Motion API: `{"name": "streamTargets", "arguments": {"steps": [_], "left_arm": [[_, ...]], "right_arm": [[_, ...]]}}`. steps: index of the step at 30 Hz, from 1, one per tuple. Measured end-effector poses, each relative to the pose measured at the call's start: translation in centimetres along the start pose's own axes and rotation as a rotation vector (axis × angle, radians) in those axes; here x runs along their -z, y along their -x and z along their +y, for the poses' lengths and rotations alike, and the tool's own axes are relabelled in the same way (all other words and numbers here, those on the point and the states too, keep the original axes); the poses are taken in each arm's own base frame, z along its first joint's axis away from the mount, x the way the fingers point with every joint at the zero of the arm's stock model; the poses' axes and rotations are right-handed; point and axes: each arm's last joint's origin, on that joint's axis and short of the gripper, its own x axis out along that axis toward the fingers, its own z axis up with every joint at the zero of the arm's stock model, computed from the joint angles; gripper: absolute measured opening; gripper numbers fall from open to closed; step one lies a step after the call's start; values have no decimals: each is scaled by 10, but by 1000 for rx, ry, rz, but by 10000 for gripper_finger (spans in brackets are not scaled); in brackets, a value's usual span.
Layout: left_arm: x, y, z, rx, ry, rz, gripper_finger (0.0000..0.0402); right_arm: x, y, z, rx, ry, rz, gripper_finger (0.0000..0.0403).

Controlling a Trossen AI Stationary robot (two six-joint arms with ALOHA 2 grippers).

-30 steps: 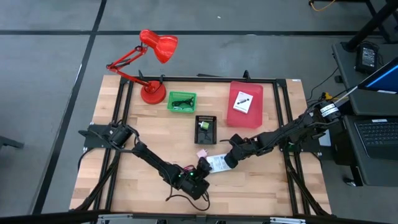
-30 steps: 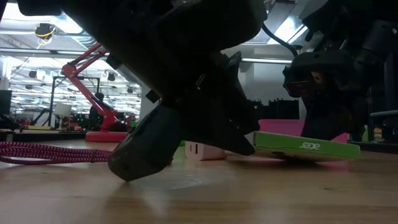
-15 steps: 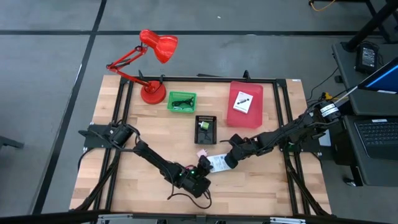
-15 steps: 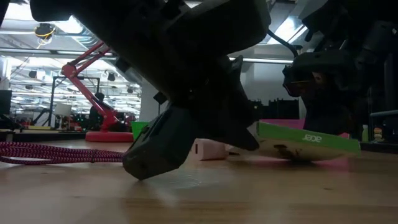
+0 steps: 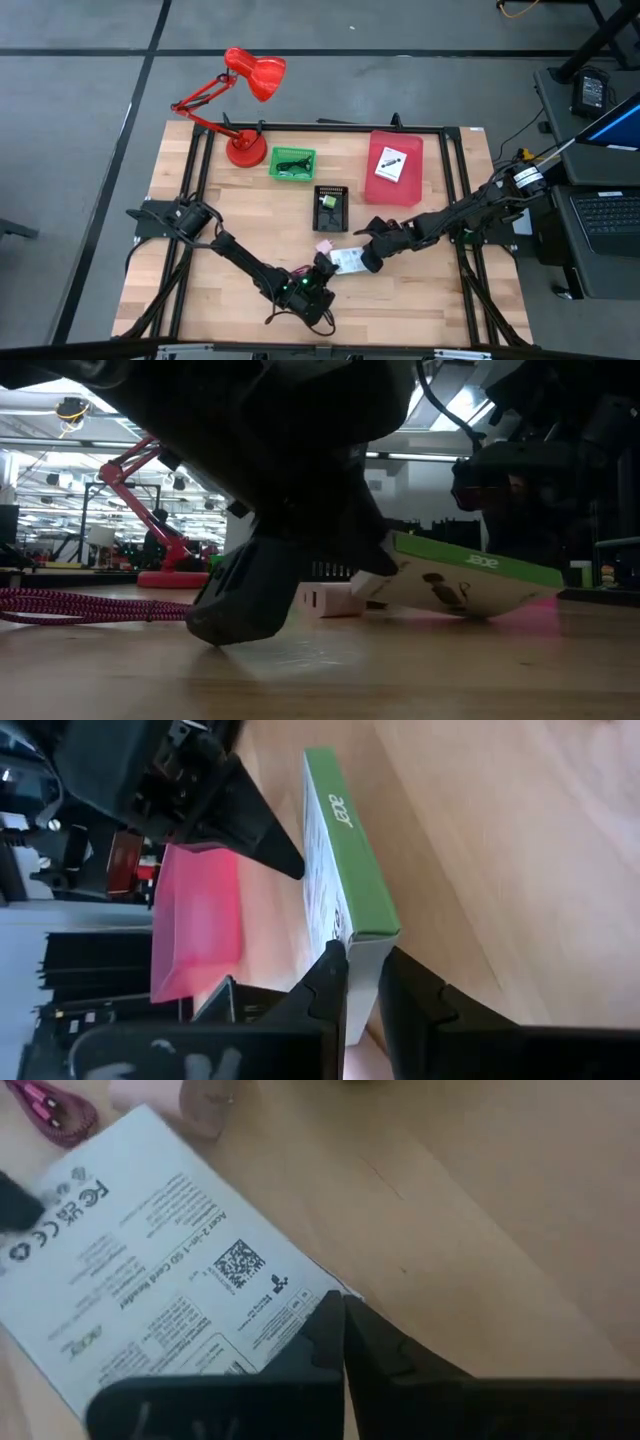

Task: Pick and place items into bin
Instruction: Put the white card reader box into the pink bin

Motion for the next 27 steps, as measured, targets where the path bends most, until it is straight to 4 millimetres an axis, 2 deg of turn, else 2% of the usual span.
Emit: {"name": "streamTargets", "arguments": {"steps": [9, 17, 21, 27], "left_arm": [[-5, 14, 18, -41, 30, -9, 33], [-11, 37, 48, -41, 101, -54, 33], [-12, 47, 63, -9, 158, -83, 33], [-7, 56, 85, 7, 239, -72, 32]], "right_arm": [[-2, 16, -1, -10, 57, 7, 0], [5, 21, 1, 9, 112, 10, 0], [5, 29, 11, 53, 154, 31, 0], [-4, 60, 38, 231, 291, -21, 0]]}}
